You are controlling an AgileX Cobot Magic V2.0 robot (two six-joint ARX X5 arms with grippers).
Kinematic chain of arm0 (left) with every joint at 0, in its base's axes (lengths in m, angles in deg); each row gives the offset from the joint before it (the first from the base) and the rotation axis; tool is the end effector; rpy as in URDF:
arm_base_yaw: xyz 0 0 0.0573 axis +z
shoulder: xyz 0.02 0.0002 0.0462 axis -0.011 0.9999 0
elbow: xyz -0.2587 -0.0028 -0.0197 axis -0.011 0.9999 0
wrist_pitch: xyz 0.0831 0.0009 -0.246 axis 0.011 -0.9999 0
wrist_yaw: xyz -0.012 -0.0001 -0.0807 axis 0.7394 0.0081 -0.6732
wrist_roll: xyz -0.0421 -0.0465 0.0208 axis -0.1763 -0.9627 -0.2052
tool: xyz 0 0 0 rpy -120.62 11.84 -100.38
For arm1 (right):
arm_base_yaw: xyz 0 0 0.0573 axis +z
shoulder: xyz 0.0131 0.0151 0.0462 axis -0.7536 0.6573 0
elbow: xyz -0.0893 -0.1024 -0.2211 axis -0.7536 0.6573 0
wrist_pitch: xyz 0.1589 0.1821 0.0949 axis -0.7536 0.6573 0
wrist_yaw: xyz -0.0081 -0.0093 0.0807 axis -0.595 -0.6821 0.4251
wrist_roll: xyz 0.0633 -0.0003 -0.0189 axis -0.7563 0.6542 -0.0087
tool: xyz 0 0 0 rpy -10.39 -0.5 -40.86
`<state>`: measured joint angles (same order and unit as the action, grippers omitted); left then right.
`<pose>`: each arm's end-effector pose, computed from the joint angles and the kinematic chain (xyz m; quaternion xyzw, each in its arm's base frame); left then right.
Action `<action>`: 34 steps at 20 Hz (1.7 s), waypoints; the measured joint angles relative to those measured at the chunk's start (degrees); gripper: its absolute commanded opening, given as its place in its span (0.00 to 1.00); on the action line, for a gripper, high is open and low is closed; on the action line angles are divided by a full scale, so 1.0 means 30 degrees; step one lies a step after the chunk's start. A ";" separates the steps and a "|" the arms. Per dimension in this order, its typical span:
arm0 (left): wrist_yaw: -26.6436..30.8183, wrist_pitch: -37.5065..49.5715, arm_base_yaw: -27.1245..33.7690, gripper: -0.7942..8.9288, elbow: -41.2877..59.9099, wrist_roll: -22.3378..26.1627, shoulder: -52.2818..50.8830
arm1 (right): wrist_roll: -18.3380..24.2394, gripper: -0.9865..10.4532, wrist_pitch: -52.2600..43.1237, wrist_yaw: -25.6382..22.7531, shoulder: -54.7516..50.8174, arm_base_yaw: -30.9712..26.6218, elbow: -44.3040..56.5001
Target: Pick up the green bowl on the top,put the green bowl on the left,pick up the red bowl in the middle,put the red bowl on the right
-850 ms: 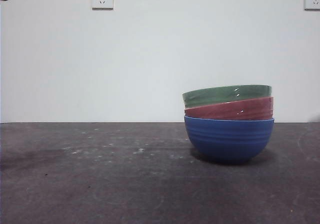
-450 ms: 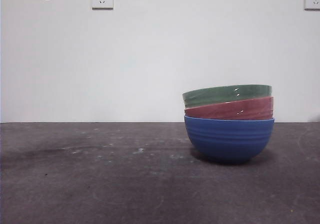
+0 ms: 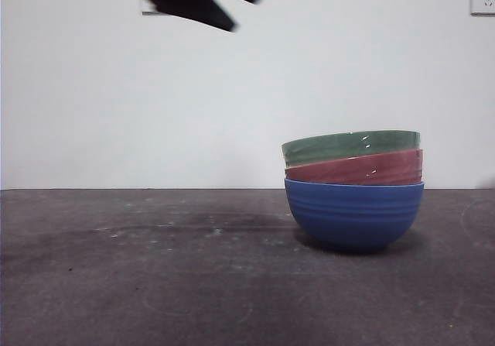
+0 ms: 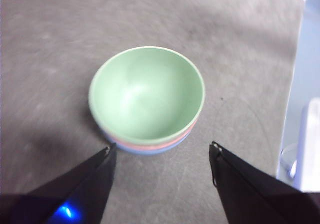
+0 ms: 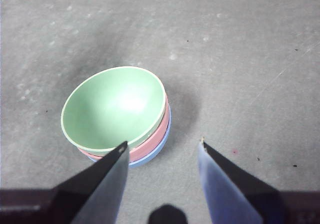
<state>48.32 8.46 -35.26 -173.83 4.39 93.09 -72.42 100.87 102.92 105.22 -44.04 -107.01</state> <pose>0.2774 -0.2167 0.3294 0.1493 0.2923 -0.5160 0.7912 0.1739 0.0260 0.3307 -0.0011 0.2897 0.1594 0.9437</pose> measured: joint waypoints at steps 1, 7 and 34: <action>0.0335 -0.0393 -0.0729 0.41 -0.0903 0.0612 0.0947 | 0.0000 0.28 0.0007 0.0000 0.0007 0.0000 0.0000; 0.1144 -0.0867 -0.3475 0.40 -0.3985 0.2922 0.5370 | -0.0007 0.28 0.0000 0.0007 0.0015 0.0000 0.0007; 0.1479 -0.0867 -0.3708 0.07 -0.4000 0.4561 0.8123 | -0.0007 0.28 0.0007 0.0007 0.0022 0.0000 0.0000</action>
<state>52.76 5.86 -46.39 -185.83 18.07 117.46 -72.44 100.89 102.94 105.29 -44.04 -107.01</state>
